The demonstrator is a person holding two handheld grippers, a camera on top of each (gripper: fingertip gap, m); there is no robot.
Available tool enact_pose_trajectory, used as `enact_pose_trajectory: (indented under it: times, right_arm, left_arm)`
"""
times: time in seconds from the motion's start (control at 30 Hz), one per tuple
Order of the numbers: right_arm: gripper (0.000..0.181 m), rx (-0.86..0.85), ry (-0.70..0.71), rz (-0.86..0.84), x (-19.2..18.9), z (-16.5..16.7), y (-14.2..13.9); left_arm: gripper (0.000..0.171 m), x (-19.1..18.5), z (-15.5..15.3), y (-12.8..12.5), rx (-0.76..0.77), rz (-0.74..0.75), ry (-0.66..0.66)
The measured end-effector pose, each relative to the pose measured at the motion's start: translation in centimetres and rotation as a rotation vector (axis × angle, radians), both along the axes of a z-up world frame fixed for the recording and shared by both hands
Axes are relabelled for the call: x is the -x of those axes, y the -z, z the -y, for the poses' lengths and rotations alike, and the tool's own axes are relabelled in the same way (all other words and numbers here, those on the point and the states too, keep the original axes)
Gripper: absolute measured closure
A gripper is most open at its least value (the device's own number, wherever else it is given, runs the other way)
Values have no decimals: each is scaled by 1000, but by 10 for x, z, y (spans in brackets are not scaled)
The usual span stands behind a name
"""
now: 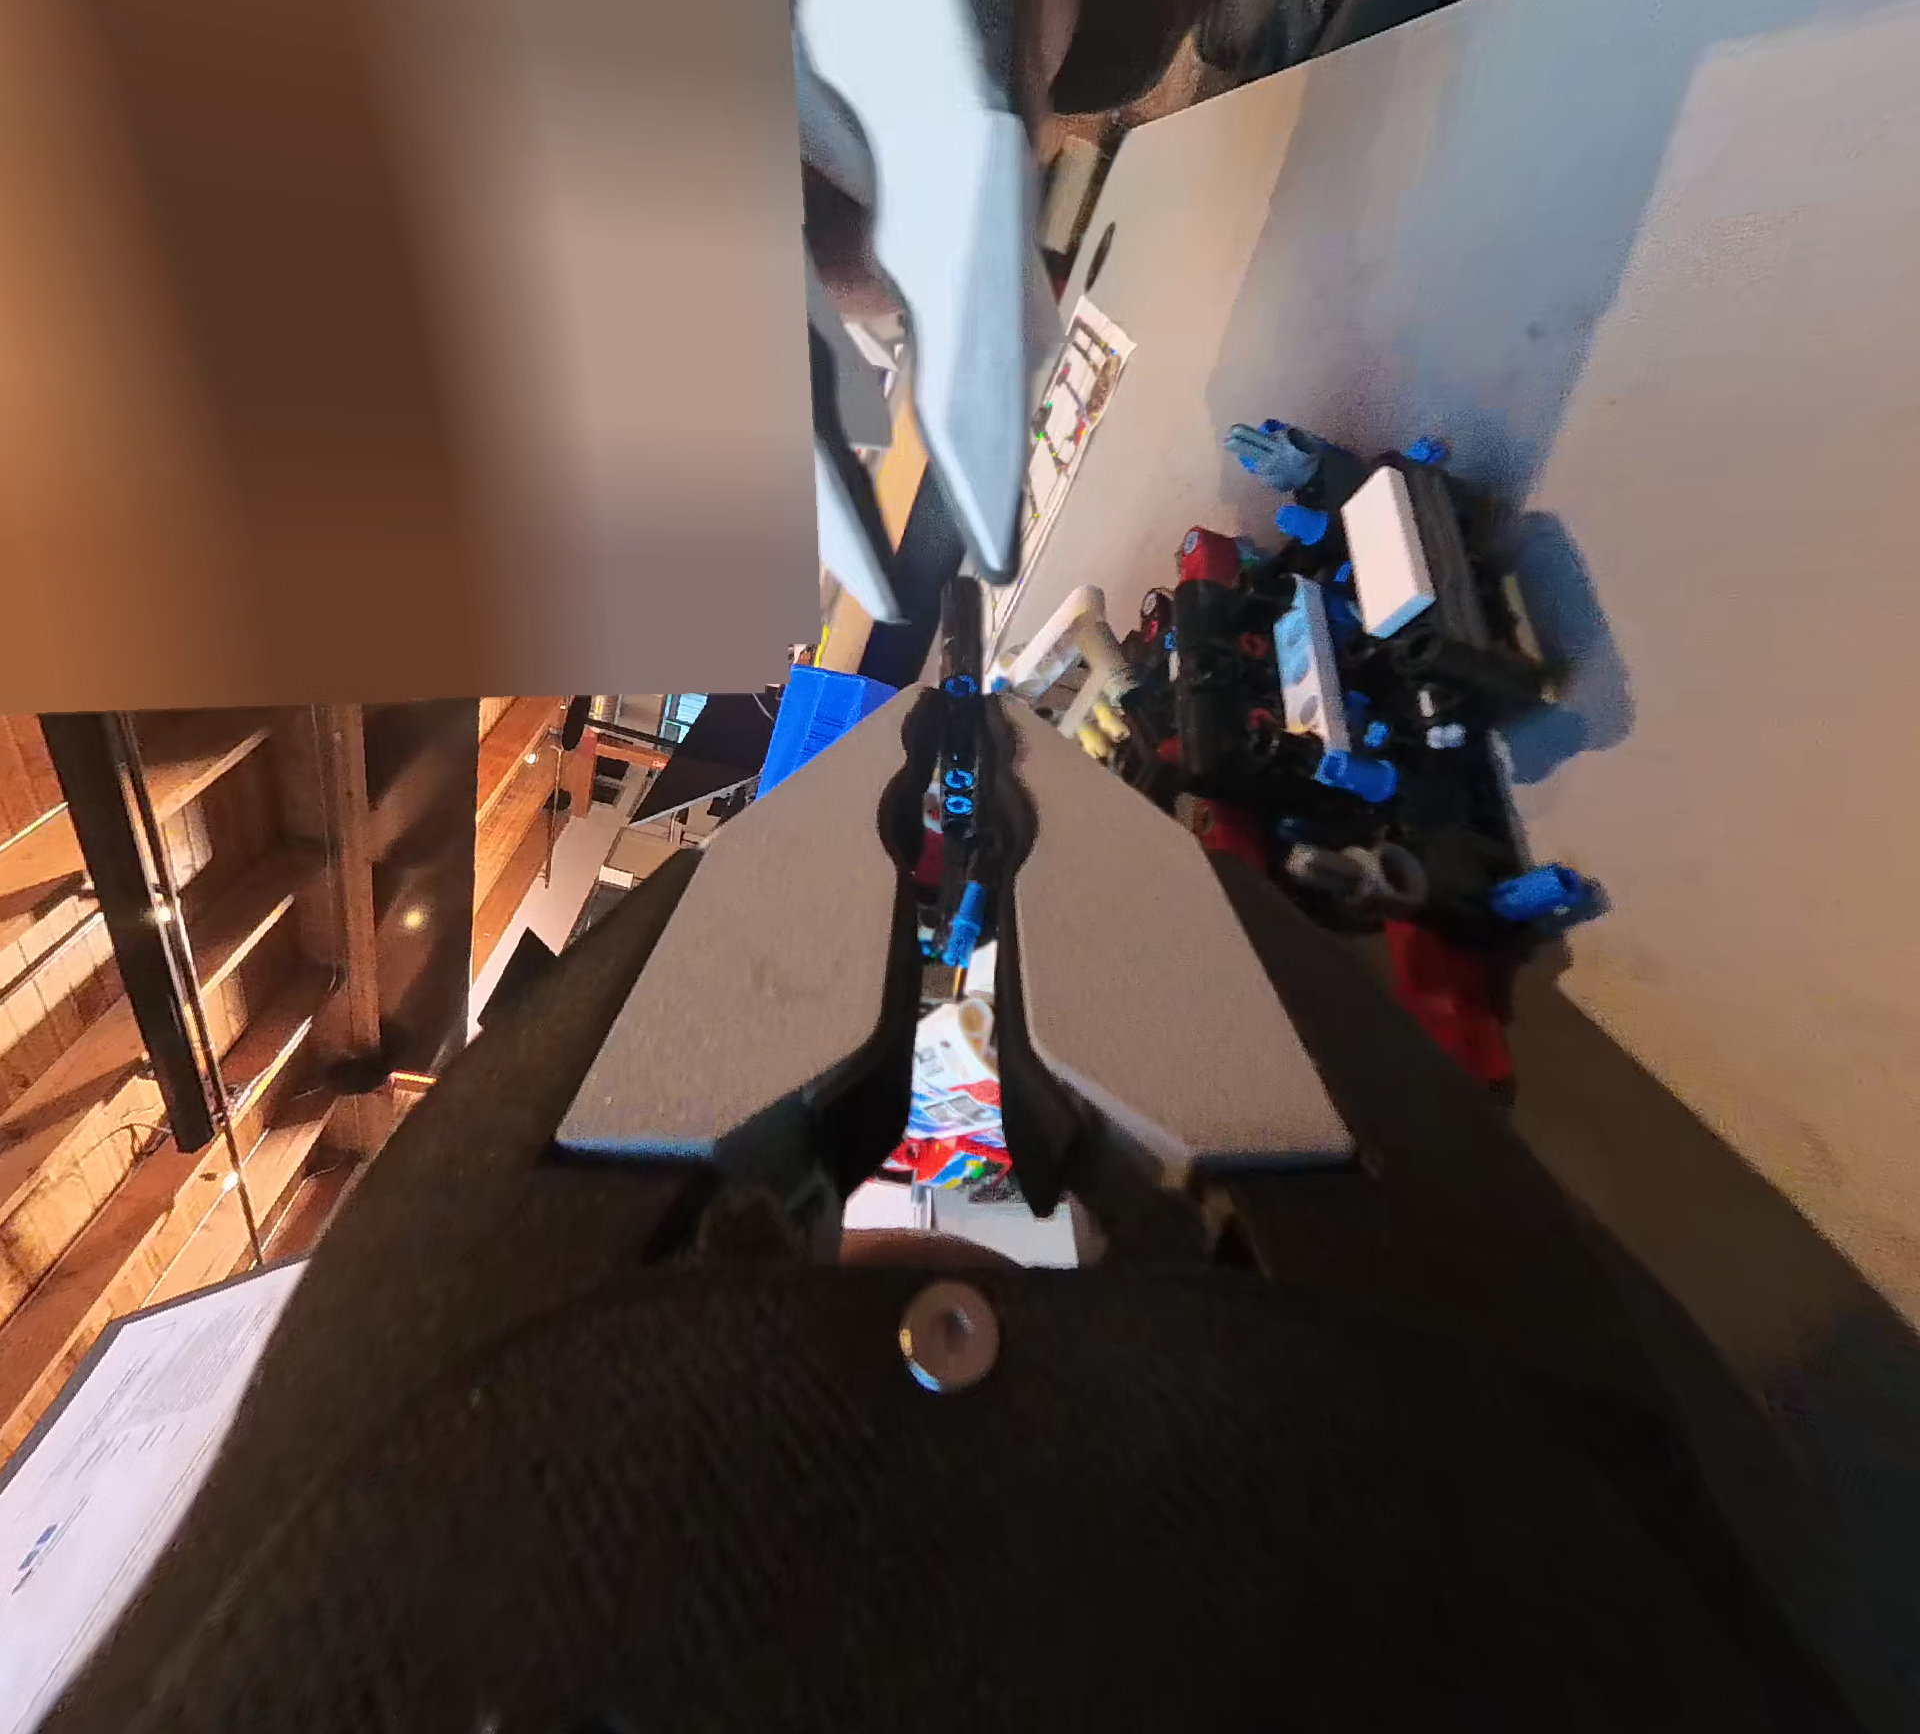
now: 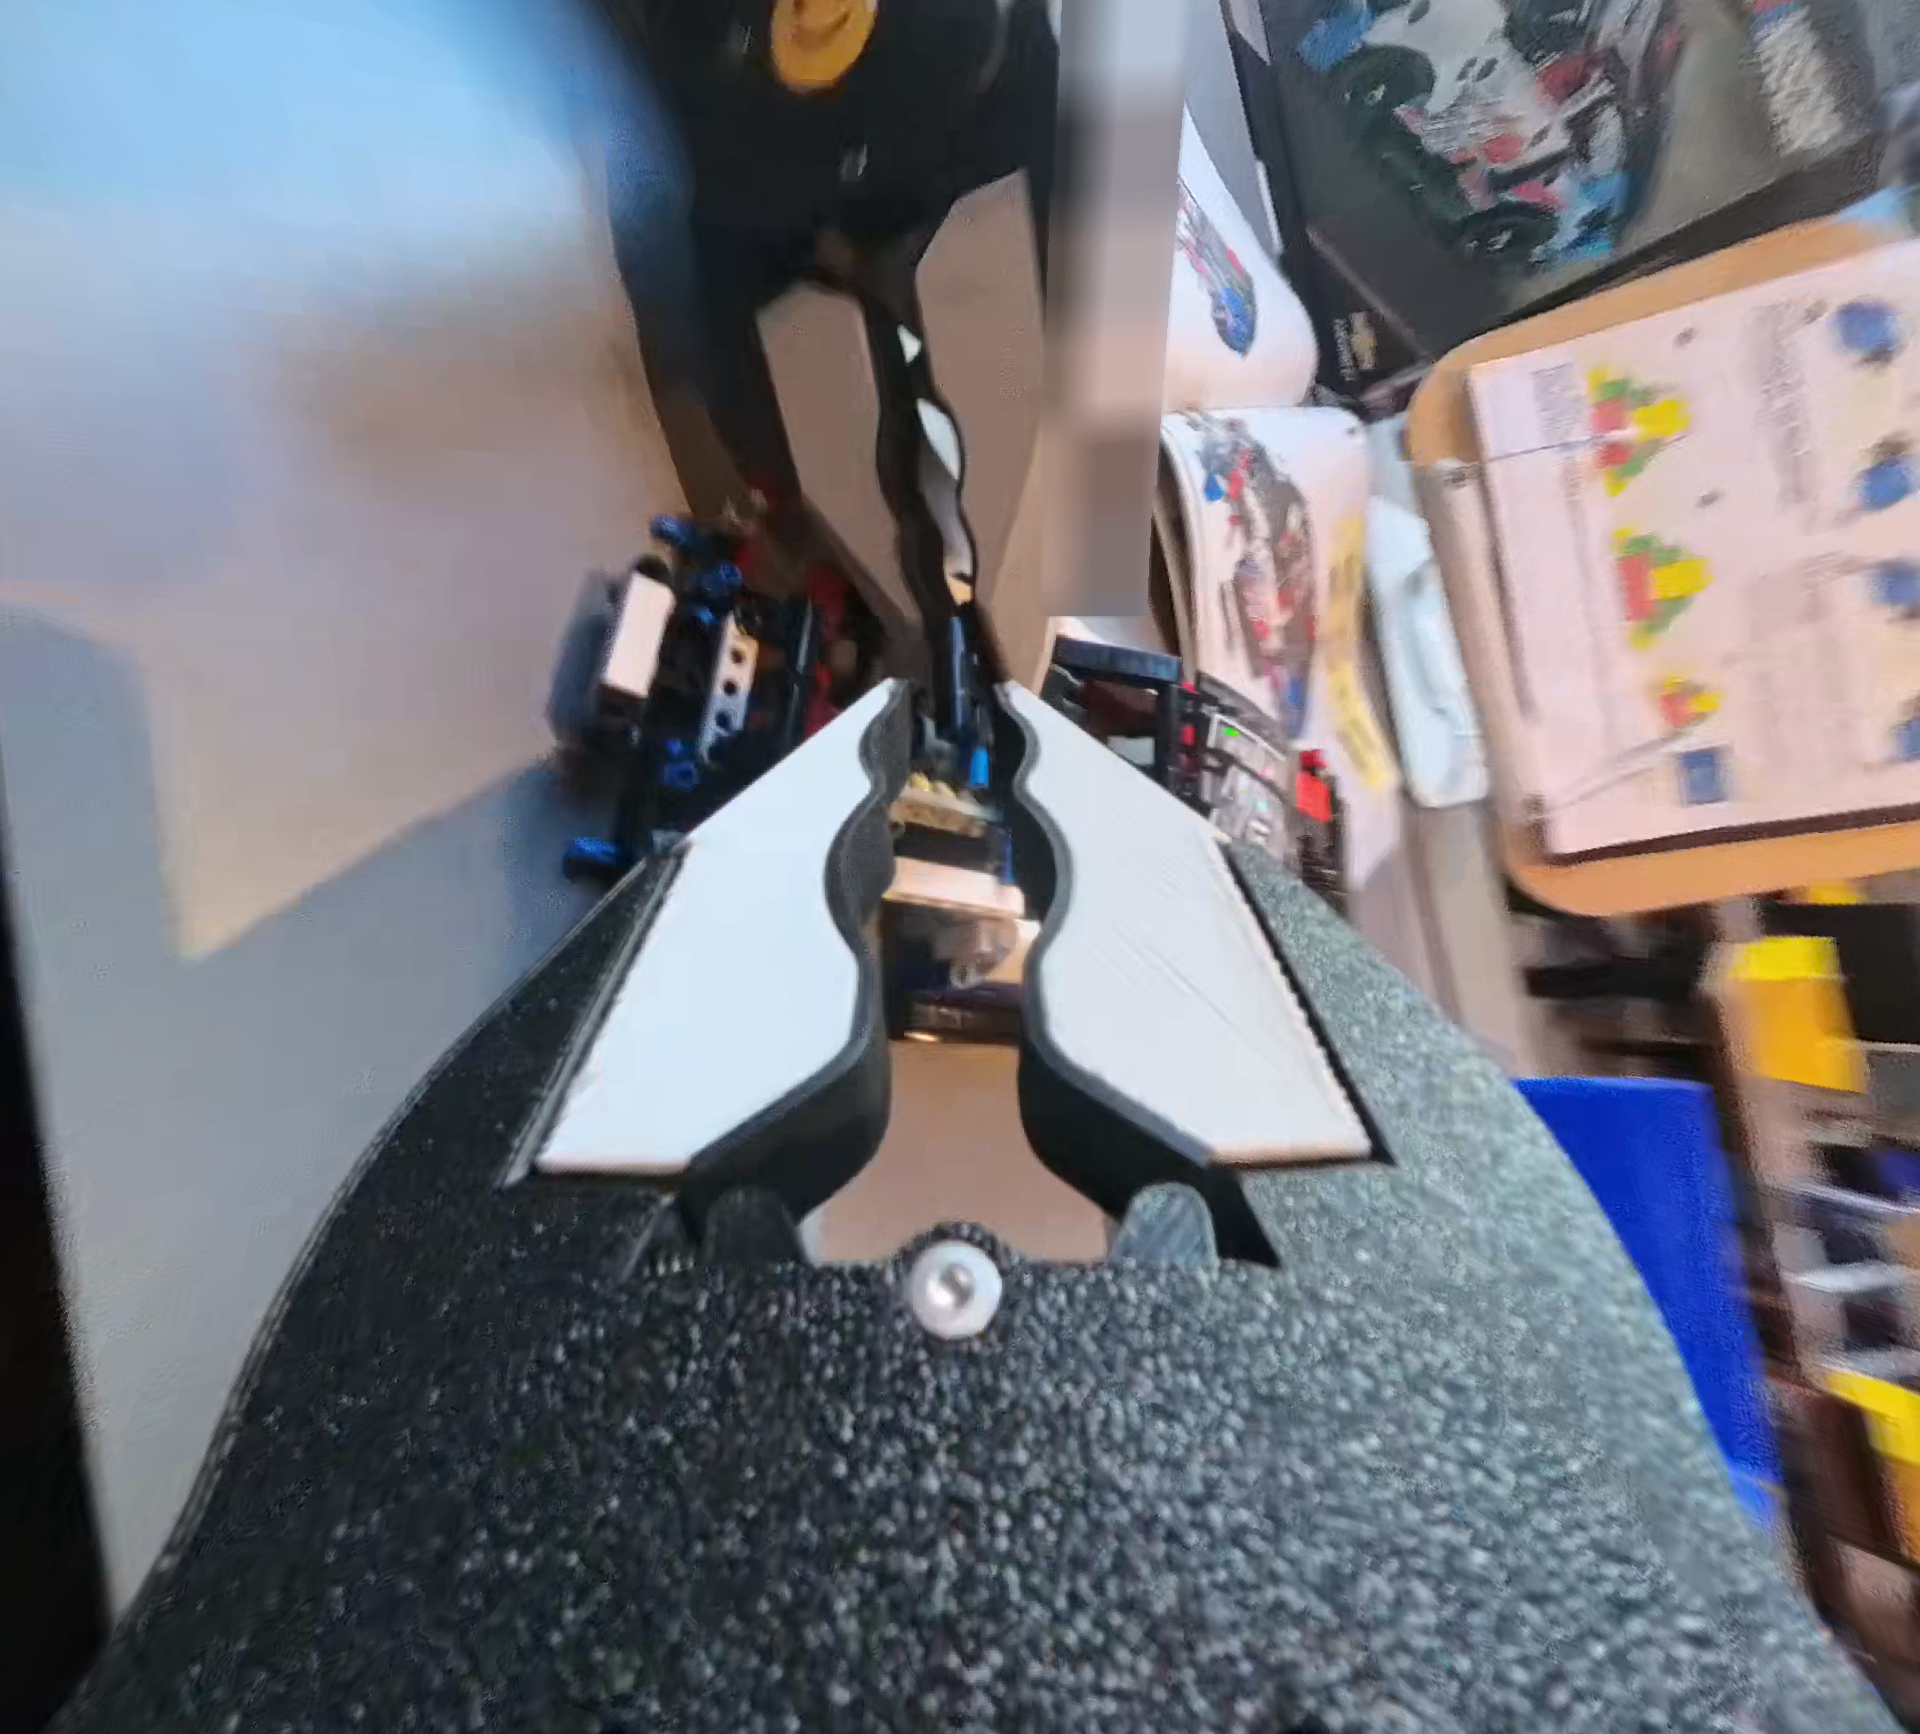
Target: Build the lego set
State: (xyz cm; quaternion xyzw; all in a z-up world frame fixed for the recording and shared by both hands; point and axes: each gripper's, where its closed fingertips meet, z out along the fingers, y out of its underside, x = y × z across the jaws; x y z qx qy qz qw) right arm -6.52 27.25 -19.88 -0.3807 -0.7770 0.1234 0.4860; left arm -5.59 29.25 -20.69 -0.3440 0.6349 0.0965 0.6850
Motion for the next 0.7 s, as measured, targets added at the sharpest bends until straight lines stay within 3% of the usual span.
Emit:
enact_pose_trajectory:
  times: [0.1,0.37,0.7]
  right_arm:
    - [167,-210,35,-9,3,-9,5]
    - [173,-269,79,-69,13,-7,7]
    - [173,-317,109,-126,9,-9,7]
  left_arm:
    - [167,2,-3,-2,29,19,0]
    - [166,1,-2,1,63,10,12]
    - [162,3,-4,-1,52,-4,-77]
